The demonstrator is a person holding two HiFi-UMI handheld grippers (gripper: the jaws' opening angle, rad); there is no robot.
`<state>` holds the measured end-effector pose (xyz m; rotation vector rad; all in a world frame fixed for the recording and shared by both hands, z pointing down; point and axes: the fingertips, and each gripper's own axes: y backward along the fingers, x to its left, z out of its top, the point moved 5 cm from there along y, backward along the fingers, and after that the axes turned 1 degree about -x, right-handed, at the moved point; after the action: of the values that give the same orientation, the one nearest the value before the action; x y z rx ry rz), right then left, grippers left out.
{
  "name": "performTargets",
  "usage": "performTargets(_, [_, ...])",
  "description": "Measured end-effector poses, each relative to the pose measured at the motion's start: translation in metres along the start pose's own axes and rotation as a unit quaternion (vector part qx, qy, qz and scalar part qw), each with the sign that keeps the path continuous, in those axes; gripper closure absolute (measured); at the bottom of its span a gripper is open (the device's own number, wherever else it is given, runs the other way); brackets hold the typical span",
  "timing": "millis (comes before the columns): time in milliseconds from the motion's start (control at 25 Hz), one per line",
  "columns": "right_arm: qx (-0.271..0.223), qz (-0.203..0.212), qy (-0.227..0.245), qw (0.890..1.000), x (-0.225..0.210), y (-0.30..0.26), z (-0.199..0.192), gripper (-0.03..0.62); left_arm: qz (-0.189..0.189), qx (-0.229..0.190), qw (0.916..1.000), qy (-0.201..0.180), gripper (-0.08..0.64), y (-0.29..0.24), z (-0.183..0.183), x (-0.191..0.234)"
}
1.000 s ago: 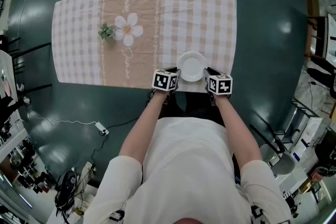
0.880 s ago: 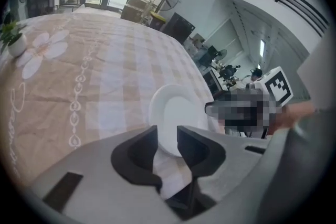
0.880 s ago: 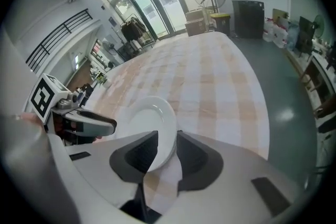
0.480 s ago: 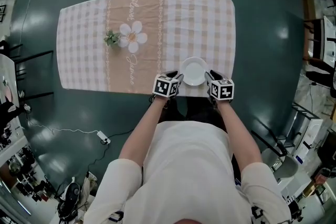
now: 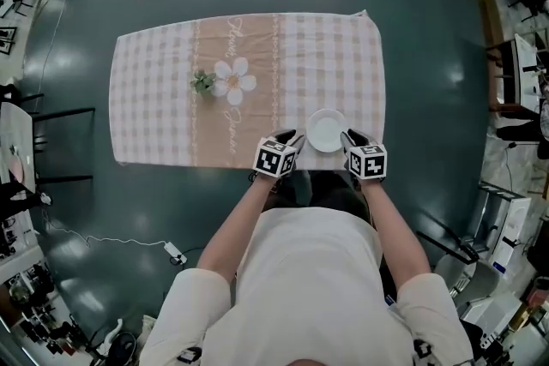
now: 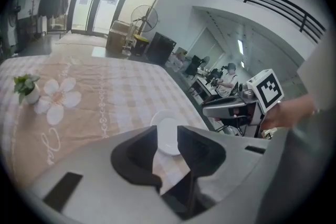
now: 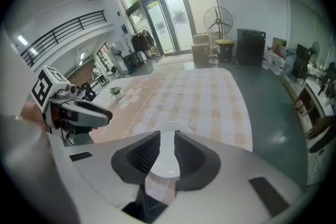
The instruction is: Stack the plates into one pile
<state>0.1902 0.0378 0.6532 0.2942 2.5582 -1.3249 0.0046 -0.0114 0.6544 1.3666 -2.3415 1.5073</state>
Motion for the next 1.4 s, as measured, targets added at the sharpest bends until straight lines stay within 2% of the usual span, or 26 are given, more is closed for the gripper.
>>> performTargets(120, [-0.025,-0.006,0.035,0.999,0.023,0.016,0.01,0.497,-0.003,-0.026,0.999,-0.037,0.446,0.027,0.007,-0.005])
performTargets(320, [-0.068,-0.026,0.083,0.994,0.052,0.045,0.022,0.497,-0.018,-0.07,0.9947,-0.074,0.462,0.069,0.016,-0.01])
performTargets(520, [-0.103,-0.031,0.099,0.989,0.073,0.075,0.028,0.497,-0.025,-0.102,0.9889,-0.105,0.463,0.111,0.02,-0.016])
performTargets(840, [-0.174,-0.036,0.109,0.978,0.093,0.135,0.06,0.52,-0.02,-0.155,0.9793,-0.129,0.486,0.163,0.055,-0.032])
performTargets(1040, [-0.196,-0.031,0.129,0.972,0.087,0.173,0.065,0.534,-0.01,-0.172,0.9696,-0.173,0.526,0.184,0.067,-0.063])
performTargets(1280, [-0.243,-0.026,0.137,0.96,0.077,0.211,0.089,0.541,-0.002,-0.211,0.9646,-0.158,0.544,0.204,0.087,-0.076])
performTargets(1400, [-0.266,-0.031,0.164,0.949,0.075,0.23,0.102,0.546,0.003,-0.242,0.9583,-0.152,0.55,0.219,0.097,-0.086])
